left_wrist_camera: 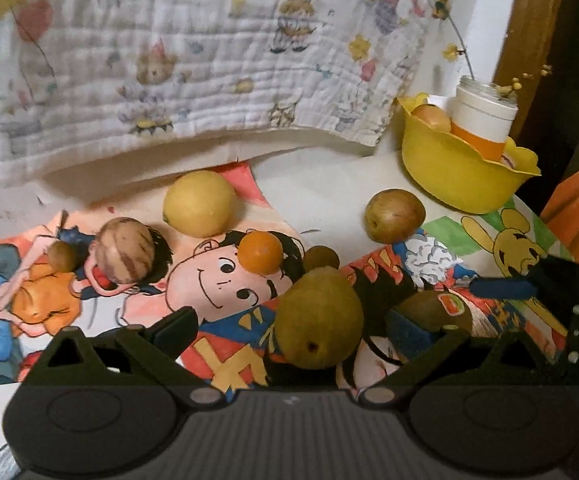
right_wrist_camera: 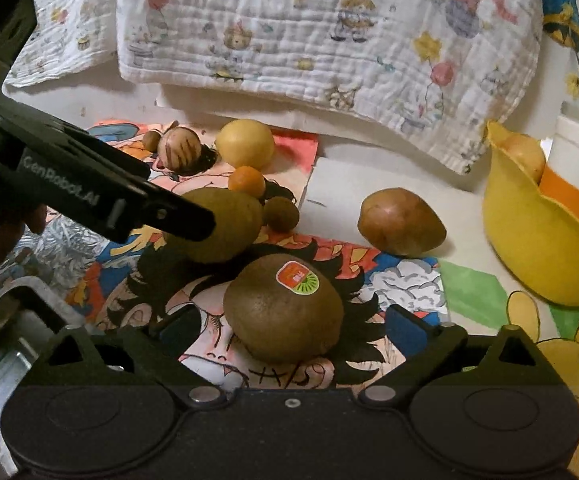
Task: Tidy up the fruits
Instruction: 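Move left tool toward green pear while right tool approaches brown kiwi, then close left tool on green pear while right tool grasps stickered brown kiwi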
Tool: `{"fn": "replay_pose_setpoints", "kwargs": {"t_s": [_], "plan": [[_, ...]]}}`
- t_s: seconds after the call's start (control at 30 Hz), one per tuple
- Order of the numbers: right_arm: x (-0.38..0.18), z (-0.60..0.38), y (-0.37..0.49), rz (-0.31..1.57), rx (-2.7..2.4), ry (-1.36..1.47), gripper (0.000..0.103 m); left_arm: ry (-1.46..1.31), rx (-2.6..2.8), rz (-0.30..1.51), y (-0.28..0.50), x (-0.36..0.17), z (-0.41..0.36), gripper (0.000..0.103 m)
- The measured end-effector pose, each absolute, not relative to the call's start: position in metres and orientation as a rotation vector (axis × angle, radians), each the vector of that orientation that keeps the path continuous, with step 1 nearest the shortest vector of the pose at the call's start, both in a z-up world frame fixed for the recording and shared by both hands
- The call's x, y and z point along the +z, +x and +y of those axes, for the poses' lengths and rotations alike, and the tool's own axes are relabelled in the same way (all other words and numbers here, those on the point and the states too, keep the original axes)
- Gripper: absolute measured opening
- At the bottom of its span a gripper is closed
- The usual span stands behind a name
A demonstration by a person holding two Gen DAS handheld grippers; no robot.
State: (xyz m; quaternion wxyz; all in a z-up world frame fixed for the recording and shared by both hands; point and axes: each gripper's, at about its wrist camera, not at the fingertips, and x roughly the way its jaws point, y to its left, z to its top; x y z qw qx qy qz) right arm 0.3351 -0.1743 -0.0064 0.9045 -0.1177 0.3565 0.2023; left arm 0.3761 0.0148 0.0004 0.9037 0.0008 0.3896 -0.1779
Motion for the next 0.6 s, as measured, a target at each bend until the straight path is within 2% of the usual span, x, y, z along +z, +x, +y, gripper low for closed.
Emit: {"fn": "replay_pose_setpoints", "kwargs": {"t_s": [0.2, 0.4, 0.53, 0.6], "plan": [[-0.016, -0.17, 0.342, 0.743, 0.412, -0.249, 0.085, -0.029, -0.401, 0.831, 0.388, -0.01, 0.012, 0.095], [-0.02, -0.169, 0.344, 0.735, 0.418, -0.246, 0.077, -0.063, -0.426, 0.851, 0.394, -0.015, 0.01, 0.08], [-0.021, -0.168, 0.346, 0.731, 0.423, -0.242, 0.076, -0.072, -0.439, 0.869, 0.396, -0.019, 0.009, 0.069], [-0.022, -0.168, 0.346, 0.731, 0.427, -0.241, 0.076, -0.088, -0.442, 0.878, 0.397, -0.021, 0.01, 0.068]]}}
